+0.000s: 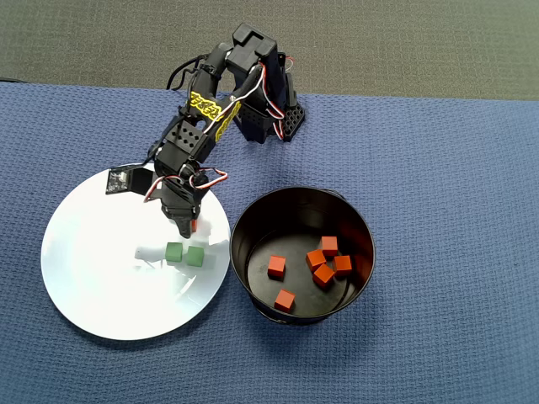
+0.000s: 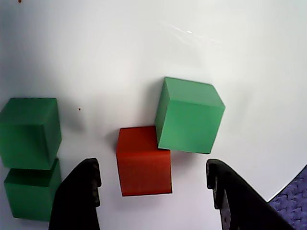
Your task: Pick up the red cubes from the white plate and place them in the black recipient
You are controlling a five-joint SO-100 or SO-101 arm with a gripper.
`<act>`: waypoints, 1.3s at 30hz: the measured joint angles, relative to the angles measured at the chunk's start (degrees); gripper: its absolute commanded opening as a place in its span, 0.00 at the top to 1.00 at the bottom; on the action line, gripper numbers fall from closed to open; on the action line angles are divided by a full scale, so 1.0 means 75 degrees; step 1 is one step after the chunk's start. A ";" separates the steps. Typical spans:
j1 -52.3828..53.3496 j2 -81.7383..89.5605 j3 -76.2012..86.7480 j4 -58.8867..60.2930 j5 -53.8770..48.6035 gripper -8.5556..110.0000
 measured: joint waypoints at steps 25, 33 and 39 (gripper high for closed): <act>0.0164 -0.0574 -0.0480 -0.0281 0.0012 0.93; 0.0176 0.0094 -0.0480 -0.0527 0.0340 0.93; 0.0363 0.1008 -0.0832 -0.0246 0.1090 0.93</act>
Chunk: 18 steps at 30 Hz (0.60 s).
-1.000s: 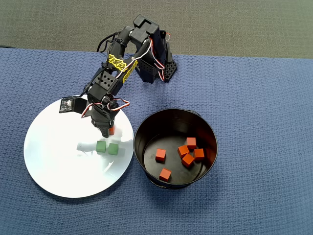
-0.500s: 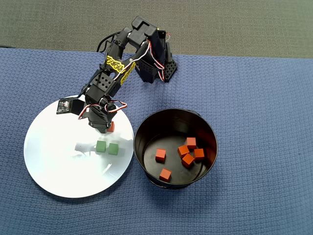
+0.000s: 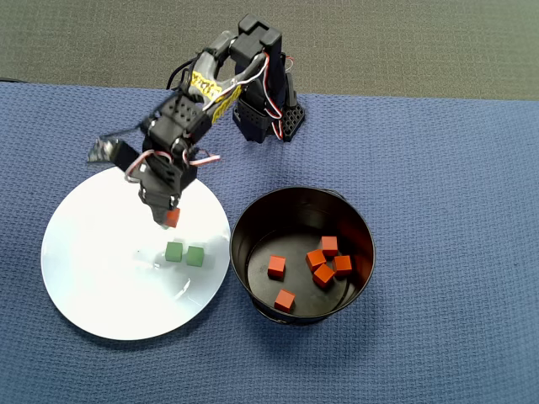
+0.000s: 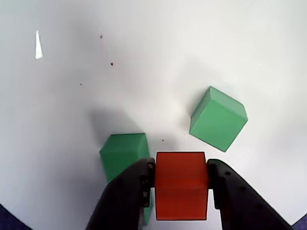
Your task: Pick up the red cubes from the white plate and place them in the black recipient
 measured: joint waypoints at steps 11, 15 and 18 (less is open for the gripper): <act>-0.1441 0.0973 -0.1629 0.0434 0.1828 0.93; -0.2977 0.0973 -0.1898 0.0328 0.2473 0.93; -0.4230 0.0973 -0.1969 0.0281 0.2848 0.86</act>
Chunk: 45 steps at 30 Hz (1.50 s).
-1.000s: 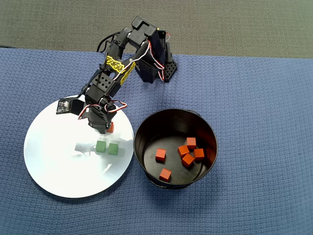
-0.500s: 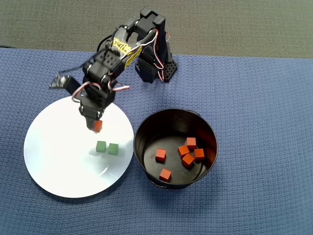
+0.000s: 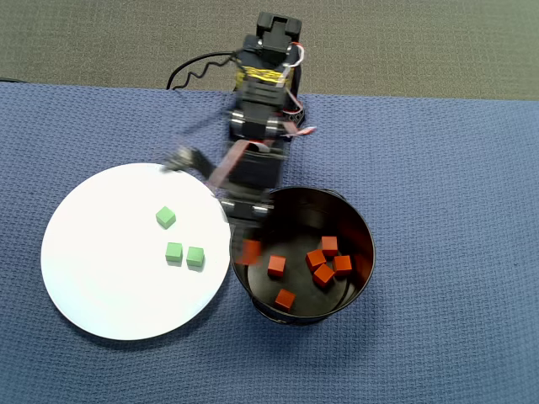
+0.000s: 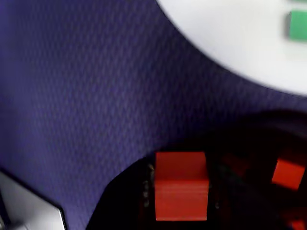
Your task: Pick up the red cubes from the white plate and place them in the black recipient
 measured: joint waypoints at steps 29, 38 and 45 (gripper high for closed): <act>0.4102 0.2215 0.4840 -0.2883 -0.1500 0.92; 0.2777 0.3492 0.7465 -0.3879 -0.1008 0.93; 0.1324 0.4535 0.8801 -0.4512 -0.0070 0.93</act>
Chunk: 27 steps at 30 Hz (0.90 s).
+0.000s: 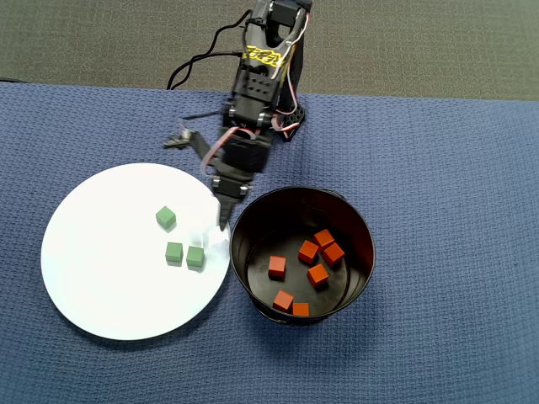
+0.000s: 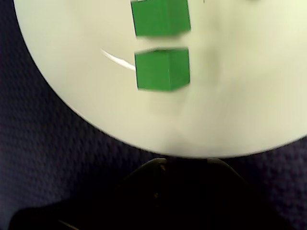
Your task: Pick up the red cubes from the white plate and place them in the black recipient
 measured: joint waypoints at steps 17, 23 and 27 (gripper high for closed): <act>-0.0996 0.1746 0.1887 0.0387 0.0328 0.93; -0.1277 0.2320 0.2168 0.0891 0.0539 0.93; -0.1324 0.2848 0.2309 0.1441 0.0691 0.93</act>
